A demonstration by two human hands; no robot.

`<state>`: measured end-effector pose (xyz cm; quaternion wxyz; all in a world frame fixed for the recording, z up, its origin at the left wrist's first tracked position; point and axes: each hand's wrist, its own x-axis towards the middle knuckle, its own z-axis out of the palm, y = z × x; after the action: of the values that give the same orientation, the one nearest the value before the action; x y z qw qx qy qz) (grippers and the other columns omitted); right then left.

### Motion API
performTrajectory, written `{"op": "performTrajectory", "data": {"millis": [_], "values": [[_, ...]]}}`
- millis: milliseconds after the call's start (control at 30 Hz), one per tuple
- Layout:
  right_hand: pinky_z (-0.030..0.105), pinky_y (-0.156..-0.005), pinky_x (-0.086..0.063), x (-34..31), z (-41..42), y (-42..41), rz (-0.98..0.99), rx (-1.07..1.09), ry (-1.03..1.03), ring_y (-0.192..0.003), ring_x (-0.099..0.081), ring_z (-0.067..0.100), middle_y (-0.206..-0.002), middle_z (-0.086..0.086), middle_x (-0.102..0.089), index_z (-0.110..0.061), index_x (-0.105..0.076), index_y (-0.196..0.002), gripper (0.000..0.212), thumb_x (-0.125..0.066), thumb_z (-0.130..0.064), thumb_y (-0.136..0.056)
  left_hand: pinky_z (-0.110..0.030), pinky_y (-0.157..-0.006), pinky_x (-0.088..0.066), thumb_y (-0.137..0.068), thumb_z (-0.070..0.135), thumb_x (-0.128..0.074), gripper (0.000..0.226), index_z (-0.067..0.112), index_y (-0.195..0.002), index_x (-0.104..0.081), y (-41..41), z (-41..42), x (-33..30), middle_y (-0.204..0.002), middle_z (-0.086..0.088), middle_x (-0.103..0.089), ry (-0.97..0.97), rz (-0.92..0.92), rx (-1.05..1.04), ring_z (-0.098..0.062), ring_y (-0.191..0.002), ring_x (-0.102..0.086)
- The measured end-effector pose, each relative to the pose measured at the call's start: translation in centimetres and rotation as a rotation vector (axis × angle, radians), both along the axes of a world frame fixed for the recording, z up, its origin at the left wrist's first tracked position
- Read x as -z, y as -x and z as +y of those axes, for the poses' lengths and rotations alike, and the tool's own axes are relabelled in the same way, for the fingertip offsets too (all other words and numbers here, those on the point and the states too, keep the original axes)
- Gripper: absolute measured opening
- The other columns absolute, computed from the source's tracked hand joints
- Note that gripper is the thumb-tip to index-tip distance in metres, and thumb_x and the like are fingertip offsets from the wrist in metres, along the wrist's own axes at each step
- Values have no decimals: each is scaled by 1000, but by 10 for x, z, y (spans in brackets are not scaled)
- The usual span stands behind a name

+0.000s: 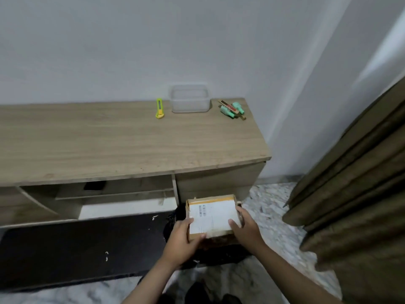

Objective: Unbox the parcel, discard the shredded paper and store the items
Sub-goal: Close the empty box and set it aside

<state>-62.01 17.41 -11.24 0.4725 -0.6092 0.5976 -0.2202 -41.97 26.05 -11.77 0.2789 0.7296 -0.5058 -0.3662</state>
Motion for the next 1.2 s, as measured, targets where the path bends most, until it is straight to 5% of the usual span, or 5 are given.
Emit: {"op": "performTrajectory", "data": {"millis": [300, 700, 800, 1000, 1200], "values": [[29, -110, -26, -3, -47, -42, 119, -150, -25, -142, -25, 22, -152, 8, -30, -13, -33, -143, 60, -57, -23, -89, -35, -111, -30, -81, 51, -53, 70, 16, -139, -36, -21, -37, 16, -146, -14, -35, -244, -127, -9, -30, -139, -26], [10, -75, -46, -65, -129, -57, 67, 28, 621, -82, -59, 7, -91, 7, -66, -6, -67, -100, 22, -55, -8, -81, -18, -101, -35, -85, 30, -54, 34, 11, -112, -59, -44, -159, -59, -117, -6, -54, 613, -244, -40, -14, -117, -49], [32, -75, -54, -77, -165, -66, -9, 50, 661, -82, -62, 18, -91, 6, -63, -6, -65, -105, 24, -56, -8, -82, -29, -101, -37, -80, 41, -50, 46, 10, -114, -58, -69, -201, -62, -120, -12, -54, 522, -311, -70, -25, -118, -50], [3, -80, -39, -103, -234, -80, -28, 98, 521, -102, -52, 3, -118, 1, -52, -16, -55, -121, 32, -55, -18, -90, -56, -109, -22, -77, 59, -47, 67, 19, -131, -45, -103, -263, -65, -148, -11, -34, 189, -475, -117, -30, -135, -32], [26, -97, -39, -109, -313, -91, 105, 59, 546, -113, -49, 20, -120, 4, -46, -22, -49, -126, 42, -56, -24, -84, -66, -108, -7, -84, 62, -44, 65, 24, -136, -36, -108, -319, -59, -155, -7, -21, 42, -585, -93, -28, -143, -14]]}}
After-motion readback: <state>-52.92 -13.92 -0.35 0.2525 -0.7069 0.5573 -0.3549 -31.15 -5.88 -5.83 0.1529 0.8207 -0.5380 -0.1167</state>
